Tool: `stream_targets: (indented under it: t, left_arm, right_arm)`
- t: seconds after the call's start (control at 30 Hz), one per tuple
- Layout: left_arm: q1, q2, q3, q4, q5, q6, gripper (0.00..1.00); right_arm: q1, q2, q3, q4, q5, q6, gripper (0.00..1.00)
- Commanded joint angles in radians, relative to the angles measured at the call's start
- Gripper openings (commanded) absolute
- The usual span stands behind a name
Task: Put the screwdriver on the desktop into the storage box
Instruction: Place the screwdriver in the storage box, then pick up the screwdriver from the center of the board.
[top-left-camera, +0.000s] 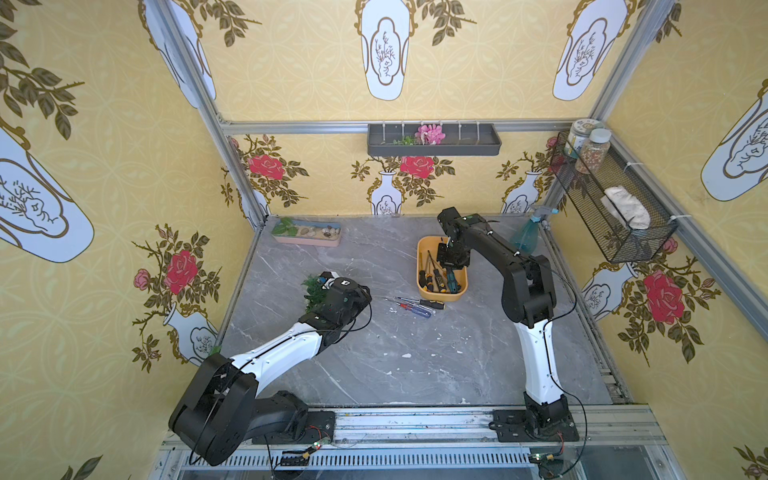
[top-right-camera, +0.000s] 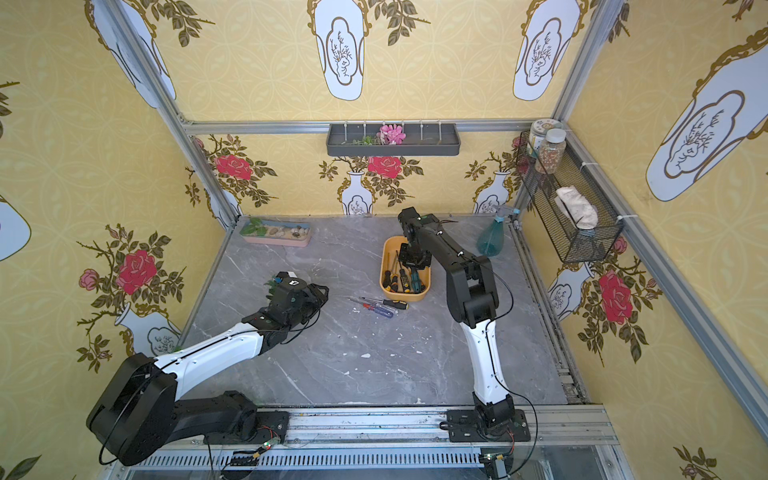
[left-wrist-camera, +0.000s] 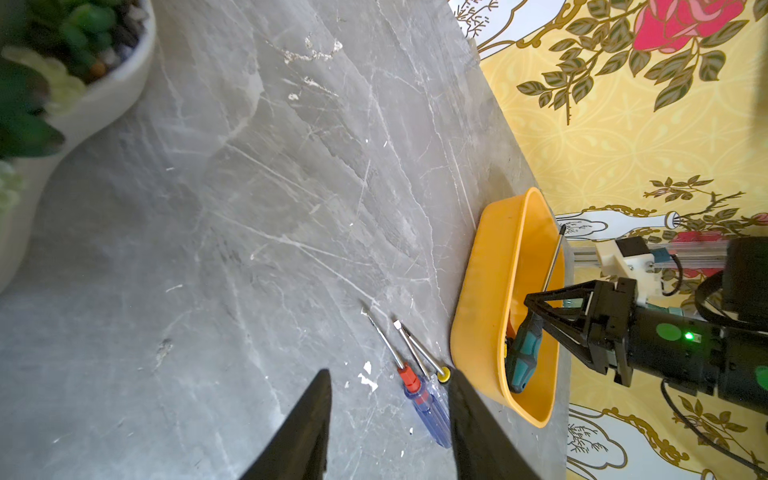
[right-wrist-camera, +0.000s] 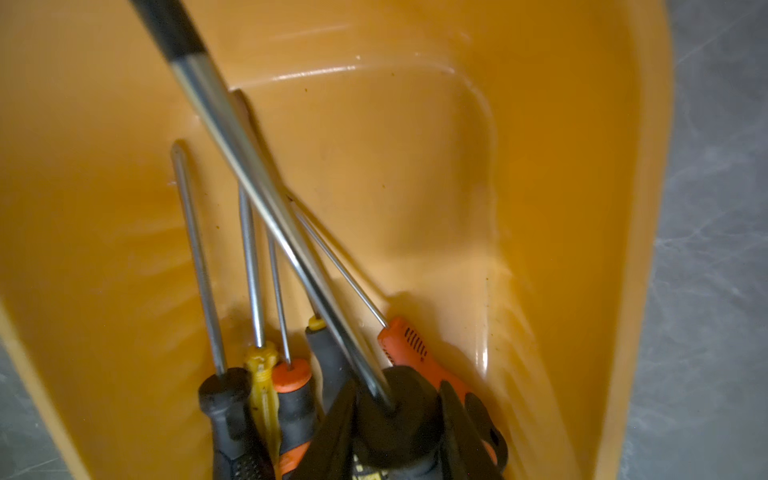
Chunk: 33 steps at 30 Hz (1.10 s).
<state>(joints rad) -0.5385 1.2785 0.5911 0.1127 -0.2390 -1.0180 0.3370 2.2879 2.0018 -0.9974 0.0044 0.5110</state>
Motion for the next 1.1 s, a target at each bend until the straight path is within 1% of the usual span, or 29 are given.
stream_targets:
  t: [0.0, 0.13, 0.27, 0.37, 0.5, 0.63, 0.73, 0.97, 1.07]
  left_arm:
    - [0.0, 0.018, 0.007, 0.027, 0.023, -0.009, 0.47]
    - [0.0, 0.05, 0.022, 0.024, 0.048, -0.018, 0.47]
    - [0.0, 0.067, 0.03, 0.025, 0.06, -0.034, 0.47]
    - [0.0, 0.071, 0.03, 0.026, 0.056, -0.046, 0.47]
    - [0.003, 0.073, 0.024, 0.014, 0.041, -0.085, 0.47]
    - [0.026, 0.062, 0.002, -0.001, 0.043, -0.143, 0.47]
    - [0.037, 0.036, -0.018, -0.013, 0.033, -0.171, 0.47]
    - [0.046, -0.023, -0.05, -0.036, 0.007, -0.193, 0.46]
    - [0.049, -0.04, -0.055, -0.044, 0.0, -0.192, 0.47]
  right_arm:
    - [0.005, -0.001, 0.009, -0.009, 0.016, -0.009, 0.48]
    - [0.003, -0.043, 0.005, -0.01, 0.017, -0.024, 0.58]
    - [0.028, -0.163, -0.076, 0.051, 0.028, -0.089, 0.63]
    - [0.096, -0.262, -0.162, 0.11, -0.007, -0.179, 0.63]
    - [0.223, -0.316, -0.25, 0.138, -0.081, -0.317, 0.62]
    - [0.332, -0.297, -0.306, 0.124, -0.113, -0.408, 0.59]
    - [0.379, -0.252, -0.309, 0.114, -0.109, -0.44, 0.55]
    - [0.396, -0.145, -0.262, 0.105, -0.07, -0.47, 0.47]
    - [0.399, -0.117, -0.243, 0.096, -0.065, -0.486, 0.46]
